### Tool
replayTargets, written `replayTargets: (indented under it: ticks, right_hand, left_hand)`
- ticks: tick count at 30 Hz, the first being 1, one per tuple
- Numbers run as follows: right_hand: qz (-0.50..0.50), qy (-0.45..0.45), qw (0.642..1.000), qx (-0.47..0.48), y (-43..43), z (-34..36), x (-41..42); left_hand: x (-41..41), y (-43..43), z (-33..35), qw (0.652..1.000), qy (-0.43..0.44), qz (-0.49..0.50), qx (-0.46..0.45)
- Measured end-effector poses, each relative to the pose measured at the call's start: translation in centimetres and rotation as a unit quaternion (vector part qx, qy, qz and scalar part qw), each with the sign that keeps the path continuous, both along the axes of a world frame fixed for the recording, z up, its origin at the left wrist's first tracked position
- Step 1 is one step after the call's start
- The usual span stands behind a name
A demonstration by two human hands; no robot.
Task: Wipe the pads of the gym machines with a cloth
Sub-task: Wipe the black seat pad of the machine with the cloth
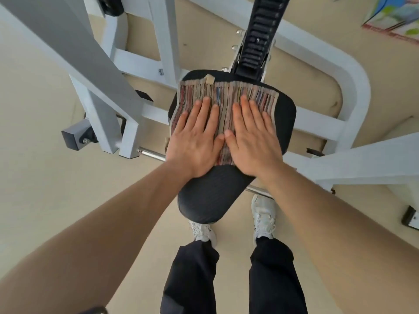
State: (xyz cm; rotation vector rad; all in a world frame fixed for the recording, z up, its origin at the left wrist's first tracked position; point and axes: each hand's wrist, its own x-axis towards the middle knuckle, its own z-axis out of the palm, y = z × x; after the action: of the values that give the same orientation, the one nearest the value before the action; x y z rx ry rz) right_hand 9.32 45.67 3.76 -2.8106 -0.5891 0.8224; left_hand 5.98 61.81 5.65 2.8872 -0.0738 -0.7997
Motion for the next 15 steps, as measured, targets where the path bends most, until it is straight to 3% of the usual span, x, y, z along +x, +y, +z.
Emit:
replayTargets:
  ticks: [6,15]
  right_hand:
    - [-0.047,-0.015,0.999,-0.017,0.9,-2.3,5.6]
    - [0.023,0.016,1.000,0.010,-0.4,3.1,-7.8]
  left_hand:
    - [7.9,0.6,-2.7,1.000,0.017,-0.021,0.015]
    - [-6.6,0.4,2.4,1.000,0.024,-0.012,-0.008]
